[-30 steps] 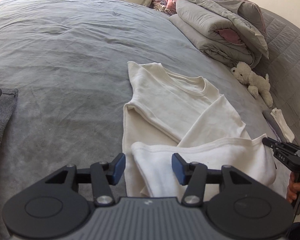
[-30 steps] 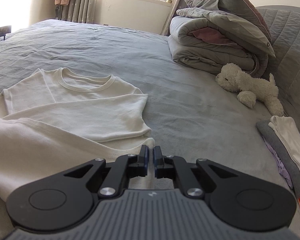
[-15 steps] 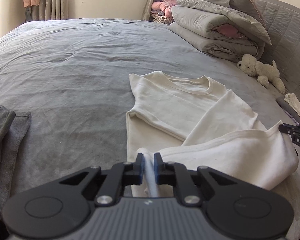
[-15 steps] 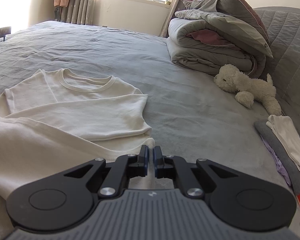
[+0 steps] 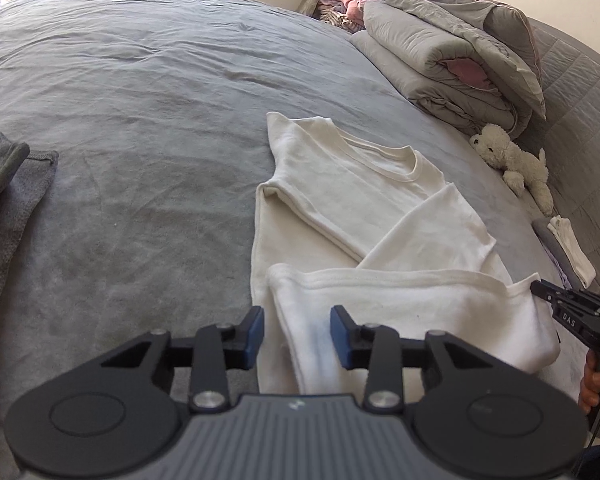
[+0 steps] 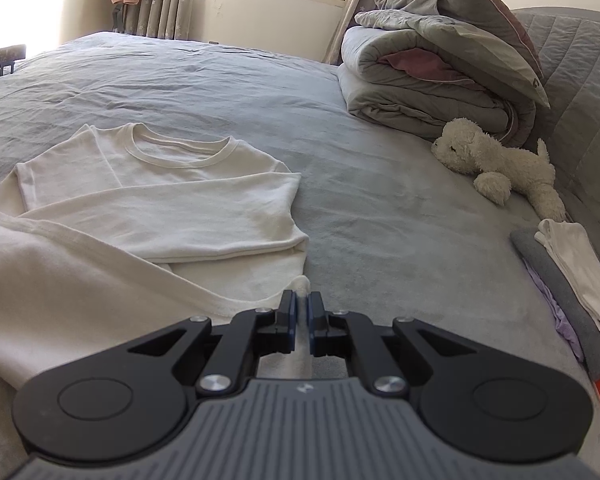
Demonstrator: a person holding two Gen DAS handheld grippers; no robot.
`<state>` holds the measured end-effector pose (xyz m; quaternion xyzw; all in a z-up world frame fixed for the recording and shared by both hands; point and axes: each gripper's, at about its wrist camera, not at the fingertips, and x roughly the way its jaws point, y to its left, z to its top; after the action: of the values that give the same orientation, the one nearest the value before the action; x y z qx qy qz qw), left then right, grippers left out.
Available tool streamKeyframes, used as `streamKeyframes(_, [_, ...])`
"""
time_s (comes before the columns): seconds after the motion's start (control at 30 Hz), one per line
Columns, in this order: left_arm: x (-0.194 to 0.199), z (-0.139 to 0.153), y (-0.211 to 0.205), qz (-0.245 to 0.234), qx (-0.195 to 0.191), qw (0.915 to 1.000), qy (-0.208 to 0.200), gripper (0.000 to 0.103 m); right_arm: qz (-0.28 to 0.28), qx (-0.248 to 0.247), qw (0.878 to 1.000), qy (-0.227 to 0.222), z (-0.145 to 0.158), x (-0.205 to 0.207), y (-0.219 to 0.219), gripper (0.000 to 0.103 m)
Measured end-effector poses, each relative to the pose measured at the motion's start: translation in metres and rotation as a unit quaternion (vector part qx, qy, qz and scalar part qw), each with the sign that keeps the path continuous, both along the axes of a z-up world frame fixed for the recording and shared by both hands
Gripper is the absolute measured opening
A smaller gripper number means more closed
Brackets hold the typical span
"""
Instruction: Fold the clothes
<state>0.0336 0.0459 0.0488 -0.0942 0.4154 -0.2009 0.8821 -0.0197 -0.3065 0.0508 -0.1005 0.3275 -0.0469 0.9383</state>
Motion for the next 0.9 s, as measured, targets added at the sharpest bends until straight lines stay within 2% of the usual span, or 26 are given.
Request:
streamKeyframes(0.1, [-0.001, 0.001, 0.000, -0.002, 0.002, 1.0000, -0.007, 0.012, 0.002, 0.000, 1.000, -0.001, 0.001, 0.000, 0.001, 0.006])
streamKeyframes(0.3, [-0.004, 0.008, 0.004, 0.007, -0.002, 0.9990, -0.043, 0.009, -0.008, -0.003, 1.000, -0.019, 0.005, 0.000, 0.001, 0.006])
streamKeyframes(0.4, [-0.007, 0.012, 0.003, 0.018, -0.003, 0.9971, -0.074, 0.008, -0.017, 0.001, 0.999, -0.042, 0.012, -0.002, 0.000, 0.006])
streamKeyframes(0.53, [-0.004, 0.021, -0.009, 0.026, 0.018, 0.9902, -0.136, 0.007, -0.028, -0.012, 0.997, -0.066, 0.014, 0.007, 0.002, 0.005])
streamKeyframes(0.6, [0.007, 0.029, -0.017, 0.029, 0.032, 0.9846, -0.170, 0.007, -0.031, -0.020, 0.996, -0.078, 0.017, 0.020, 0.002, 0.005])
streamKeyframes(0.7, [0.037, 0.040, -0.030, 0.033, 0.049, 0.9784, -0.198, 0.007, -0.033, -0.025, 0.995, -0.093, 0.021, 0.043, 0.000, 0.005])
streamKeyframes(0.8, [0.075, 0.044, -0.048, 0.036, 0.085, 0.9710, -0.220, 0.007, -0.033, -0.007, 0.995, -0.093, 0.025, 0.082, -0.011, 0.005])
streamKeyframes(0.9, [0.111, 0.039, -0.063, 0.051, 0.117, 0.9667, -0.222, 0.007, -0.045, -0.013, 0.995, -0.088, 0.021, 0.122, -0.020, 0.005])
